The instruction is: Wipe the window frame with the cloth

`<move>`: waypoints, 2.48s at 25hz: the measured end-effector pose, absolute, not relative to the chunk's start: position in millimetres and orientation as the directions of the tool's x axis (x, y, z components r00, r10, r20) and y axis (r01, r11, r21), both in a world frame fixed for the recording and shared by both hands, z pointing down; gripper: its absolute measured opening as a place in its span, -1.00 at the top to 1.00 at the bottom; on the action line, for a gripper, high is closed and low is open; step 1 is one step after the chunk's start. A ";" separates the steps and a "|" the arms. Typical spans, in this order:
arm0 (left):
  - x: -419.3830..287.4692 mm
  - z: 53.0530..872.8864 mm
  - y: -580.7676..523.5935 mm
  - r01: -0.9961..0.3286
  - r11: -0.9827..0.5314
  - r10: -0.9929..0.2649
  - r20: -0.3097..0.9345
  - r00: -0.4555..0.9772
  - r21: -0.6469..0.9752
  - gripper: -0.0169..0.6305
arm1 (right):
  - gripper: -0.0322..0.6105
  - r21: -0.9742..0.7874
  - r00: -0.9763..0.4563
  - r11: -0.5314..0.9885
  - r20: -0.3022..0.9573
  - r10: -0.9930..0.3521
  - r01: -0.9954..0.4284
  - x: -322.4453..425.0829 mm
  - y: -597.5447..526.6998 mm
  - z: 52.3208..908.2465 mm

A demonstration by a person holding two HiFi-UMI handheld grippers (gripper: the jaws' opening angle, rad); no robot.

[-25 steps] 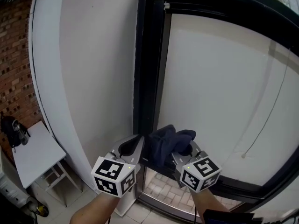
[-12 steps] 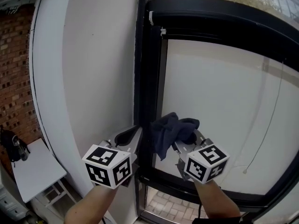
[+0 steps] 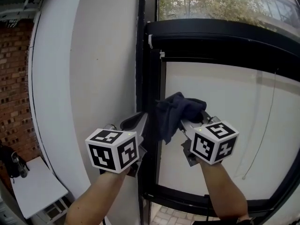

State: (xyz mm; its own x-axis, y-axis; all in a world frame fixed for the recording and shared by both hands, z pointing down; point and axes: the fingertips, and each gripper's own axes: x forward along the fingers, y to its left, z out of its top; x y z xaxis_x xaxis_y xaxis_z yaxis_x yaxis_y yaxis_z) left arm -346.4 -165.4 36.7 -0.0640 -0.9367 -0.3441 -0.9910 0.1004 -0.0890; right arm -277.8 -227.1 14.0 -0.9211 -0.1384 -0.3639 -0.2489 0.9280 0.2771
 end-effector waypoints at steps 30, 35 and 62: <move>-375.8 -97.3 -200.4 -0.967 0.215 -0.861 -0.495 -0.121 -0.138 0.97 | 0.75 0.436 -0.810 0.791 -0.573 -0.123 -0.428 -336.4 -218.7 -182.4; -377.3 -103.8 -202.4 -0.966 0.220 -0.854 -0.507 -0.121 -0.140 0.97 | 0.75 0.453 -0.809 0.756 -0.564 -0.169 -0.473 -353.3 -219.0 -186.9; -335.8 -132.7 -206.1 -0.975 0.111 -0.848 -0.530 0.009 -0.194 0.97 | 0.76 0.368 -0.699 0.650 -0.614 -0.367 -0.664 -266.5 -250.4 -197.8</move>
